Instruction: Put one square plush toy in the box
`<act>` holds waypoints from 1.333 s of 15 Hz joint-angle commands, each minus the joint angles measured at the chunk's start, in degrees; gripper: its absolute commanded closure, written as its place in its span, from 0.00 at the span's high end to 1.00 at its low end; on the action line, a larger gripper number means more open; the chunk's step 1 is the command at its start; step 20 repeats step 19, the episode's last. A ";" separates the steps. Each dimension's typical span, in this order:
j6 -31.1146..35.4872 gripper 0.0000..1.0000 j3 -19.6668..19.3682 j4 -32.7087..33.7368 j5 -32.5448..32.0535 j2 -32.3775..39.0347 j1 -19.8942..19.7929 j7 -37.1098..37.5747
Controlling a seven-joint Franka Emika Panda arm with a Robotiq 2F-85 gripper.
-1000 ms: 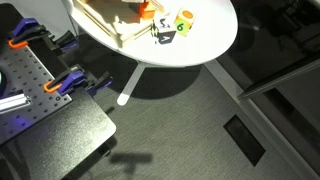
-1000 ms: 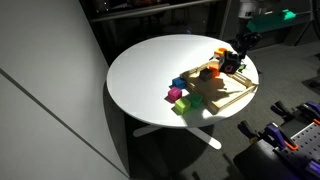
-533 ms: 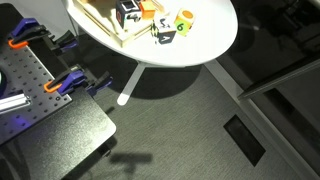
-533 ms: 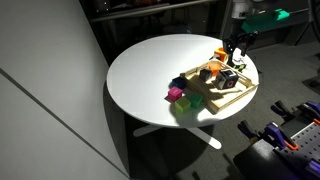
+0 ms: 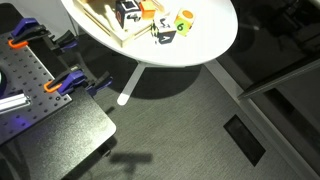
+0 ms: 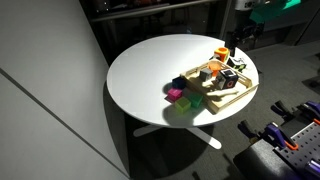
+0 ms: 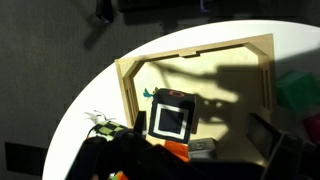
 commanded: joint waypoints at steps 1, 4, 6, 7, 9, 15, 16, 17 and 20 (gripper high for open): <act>-3.06 1.00 0.56 -1.38 1.20 -4.63 -0.15 -0.96; -1.12 1.00 0.94 -3.11 0.54 -7.89 -0.27 -0.59; 0.38 1.00 1.18 -4.37 0.42 -10.14 -0.29 -0.99; 1.58 1.00 1.33 -5.17 0.18 -11.32 -0.34 -0.99; 3.87 1.00 1.52 -6.51 0.42 -13.24 -0.41 -1.49; 7.64 1.00 1.19 -9.07 2.74 -16.22 -0.23 -4.55; 7.19 1.00 0.97 -9.05 3.66 -16.24 -0.08 -5.69; 6.47 1.00 2.04 -7.64 1.86 -14.48 -0.83 -2.97; 6.46 1.00 1.97 -7.93 2.67 -14.78 -0.77 -3.99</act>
